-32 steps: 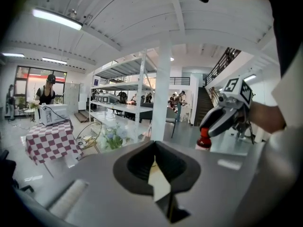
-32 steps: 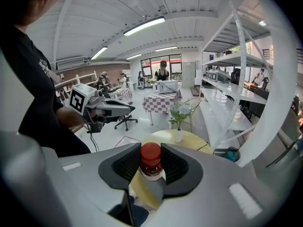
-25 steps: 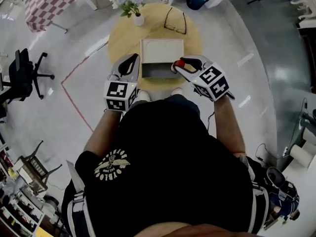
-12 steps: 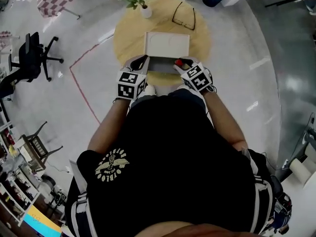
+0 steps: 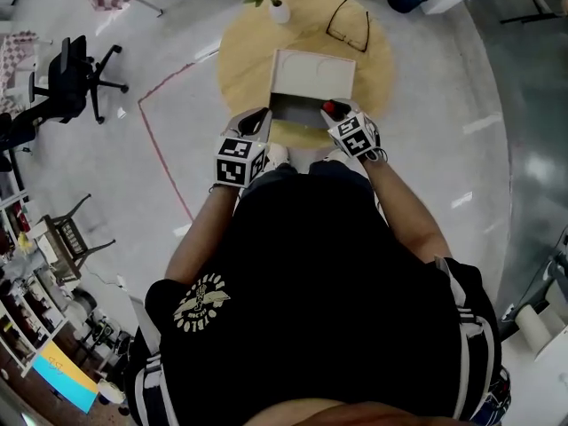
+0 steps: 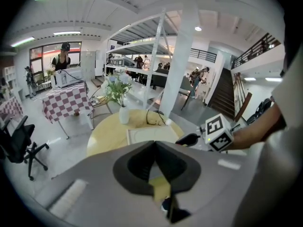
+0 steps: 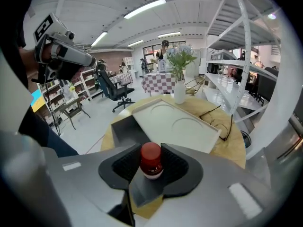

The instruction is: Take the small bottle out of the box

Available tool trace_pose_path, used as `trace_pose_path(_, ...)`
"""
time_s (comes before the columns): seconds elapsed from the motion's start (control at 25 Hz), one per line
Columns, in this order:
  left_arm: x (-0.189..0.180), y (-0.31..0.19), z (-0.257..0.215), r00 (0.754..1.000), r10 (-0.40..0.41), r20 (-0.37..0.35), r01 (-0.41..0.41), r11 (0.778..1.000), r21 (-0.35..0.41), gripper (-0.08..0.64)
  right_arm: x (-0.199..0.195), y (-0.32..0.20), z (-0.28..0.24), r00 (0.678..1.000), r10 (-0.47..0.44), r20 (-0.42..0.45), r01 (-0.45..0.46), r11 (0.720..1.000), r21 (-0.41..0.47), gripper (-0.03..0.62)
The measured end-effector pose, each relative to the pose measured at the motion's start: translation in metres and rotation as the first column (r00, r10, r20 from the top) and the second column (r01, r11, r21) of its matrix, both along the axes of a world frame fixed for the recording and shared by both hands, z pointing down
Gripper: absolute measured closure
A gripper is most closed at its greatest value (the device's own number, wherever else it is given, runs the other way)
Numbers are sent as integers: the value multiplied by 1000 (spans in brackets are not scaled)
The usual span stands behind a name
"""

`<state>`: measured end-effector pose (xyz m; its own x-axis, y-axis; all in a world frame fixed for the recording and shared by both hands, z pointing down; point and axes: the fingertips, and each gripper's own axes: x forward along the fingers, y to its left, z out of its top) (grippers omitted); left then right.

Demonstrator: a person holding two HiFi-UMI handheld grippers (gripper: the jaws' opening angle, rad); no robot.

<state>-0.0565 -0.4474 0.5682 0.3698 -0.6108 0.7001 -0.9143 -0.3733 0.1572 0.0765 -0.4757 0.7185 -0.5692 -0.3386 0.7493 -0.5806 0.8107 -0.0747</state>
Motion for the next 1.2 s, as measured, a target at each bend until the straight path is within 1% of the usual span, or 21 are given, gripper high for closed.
trace_pose_path(0.2, -14, 10, 0, 1000, -14, 7, 14, 1000, 5, 560, -11, 3, 7, 999, 27, 16, -28, 998, 54, 448)
trace_pose_path(0.28, -18, 12, -1, 1000, -9, 3, 9, 1000, 10, 560, -15, 7, 7, 1000, 26, 9, -27, 999, 39, 446)
trace_pose_path(0.36, -21, 13, -5, 1000, 1, -4, -1, 1000, 16, 560, -17, 15, 4, 1000, 30, 7, -30, 999, 10, 430)
trace_pose_path(0.44, -22, 11, -11, 1000, 19, -12, -19, 999, 28, 560, -14, 18, -2, 999, 47, -1, -47, 999, 2, 419)
trace_pose_path(0.56, -25, 0, -25, 998, 51, -30, -49, 996, 70, 560, -6, 11, -30, 994, 107, 4, -108, 994, 37, 405)
trace_pose_path(0.64, -29, -9, -40, 997, 63, -46, -58, 992, 116, 560, -2, 4, -69, 985, 165, 58, -170, 982, 87, 403)
trace_pose_path(0.72, -31, -18, -65, 995, 73, -69, -59, 981, 182, 560, 0, -3, -125, 962, 223, 157, -247, 957, 152, 403)
trace_pose_path(0.76, -31, -22, -80, 993, 82, -81, -63, 973, 222, 560, 2, -6, -157, 946, 246, 210, -287, 939, 192, 403)
trace_pose_path(0.88, -27, -32, -127, 987, 128, -101, -87, 937, 339, 560, 8, -9, -248, 897, 271, 349, -384, 868, 315, 405)
trace_pose_path(0.96, -24, -36, -152, 981, 157, -114, -100, 911, 400, 560, 8, -5, -293, 866, 273, 420, -436, 823, 364, 409)
trace_pose_path(1.0, -22, -38, -163, 977, 174, -125, -105, 898, 427, 560, 9, -3, -309, 851, 278, 445, -461, 802, 380, 428)
trace_pose_path(1.04, -19, -38, -173, 971, 192, -139, -110, 885, 453, 560, 10, 1, -321, 838, 287, 464, -485, 781, 393, 488)
trace_pose_path(1.08, -17, -38, -181, 965, 211, -153, -115, 872, 475, 560, 10, 5, -330, 828, 297, 475, -505, 764, 403, 587)
trace_pose_path(1.12, -14, -37, -187, 959, 230, -166, -121, 862, 493, 560, 9, 9, -336, 822, 305, 481, -518, 752, 408, 586)
trace_pose_path(1.2, -9, -33, -192, 947, 265, -183, -141, 851, 506, 560, 6, 21, -342, 820, 318, 475, -527, 743, 413, 586)
